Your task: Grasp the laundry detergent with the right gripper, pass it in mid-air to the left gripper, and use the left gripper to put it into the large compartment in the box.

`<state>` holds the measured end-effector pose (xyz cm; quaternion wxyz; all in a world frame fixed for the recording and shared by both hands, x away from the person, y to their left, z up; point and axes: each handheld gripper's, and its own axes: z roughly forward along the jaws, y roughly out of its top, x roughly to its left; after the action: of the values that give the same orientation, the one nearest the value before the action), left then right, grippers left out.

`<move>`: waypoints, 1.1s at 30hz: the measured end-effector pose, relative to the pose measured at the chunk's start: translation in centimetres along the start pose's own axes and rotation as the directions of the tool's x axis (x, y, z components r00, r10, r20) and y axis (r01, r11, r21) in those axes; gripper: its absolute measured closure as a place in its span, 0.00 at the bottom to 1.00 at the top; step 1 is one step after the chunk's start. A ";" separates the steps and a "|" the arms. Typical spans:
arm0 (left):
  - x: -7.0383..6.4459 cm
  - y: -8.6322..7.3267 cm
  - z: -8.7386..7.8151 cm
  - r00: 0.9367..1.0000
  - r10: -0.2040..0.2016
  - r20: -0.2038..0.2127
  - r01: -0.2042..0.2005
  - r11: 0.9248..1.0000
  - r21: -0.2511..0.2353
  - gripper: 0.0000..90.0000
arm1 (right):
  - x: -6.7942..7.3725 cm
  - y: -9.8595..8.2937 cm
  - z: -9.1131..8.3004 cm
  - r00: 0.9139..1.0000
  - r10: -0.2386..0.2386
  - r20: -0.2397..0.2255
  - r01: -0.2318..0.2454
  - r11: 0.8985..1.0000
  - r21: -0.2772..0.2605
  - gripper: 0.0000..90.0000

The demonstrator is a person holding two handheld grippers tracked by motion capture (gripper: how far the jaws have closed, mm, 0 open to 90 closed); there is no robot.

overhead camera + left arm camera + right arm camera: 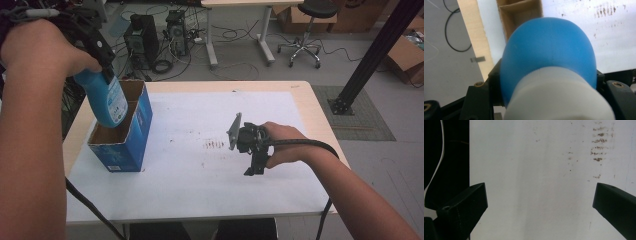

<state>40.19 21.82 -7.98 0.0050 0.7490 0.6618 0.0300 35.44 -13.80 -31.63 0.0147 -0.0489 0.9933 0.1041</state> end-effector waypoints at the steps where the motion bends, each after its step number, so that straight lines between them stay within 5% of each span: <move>1: 0.3 0.0 0.2 1.000 -0.004 0.003 0.004 1.000 0.001 0.43 | 0.0 0.0 0.0 1.000 -0.001 -0.001 0.001 1.000 0.000 0.00; 13: 2.6 0.6 4.0 0.999 -0.047 0.002 0.047 0.999 0.020 0.43 | -0.3 -0.3 0.0 1.000 0.012 0.001 -0.012 1.000 -0.005 0.00; 33: 2.5 2.0 11.5 0.998 -0.059 0.007 0.058 0.996 0.069 0.43 | -0.3 -0.4 0.9 1.000 0.011 -0.008 -0.011 1.000 -0.005 0.00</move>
<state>43.07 24.39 -19.31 -0.0172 0.7292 0.6841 0.0037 35.78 -13.95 -32.54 0.0099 -0.0441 0.9933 0.1065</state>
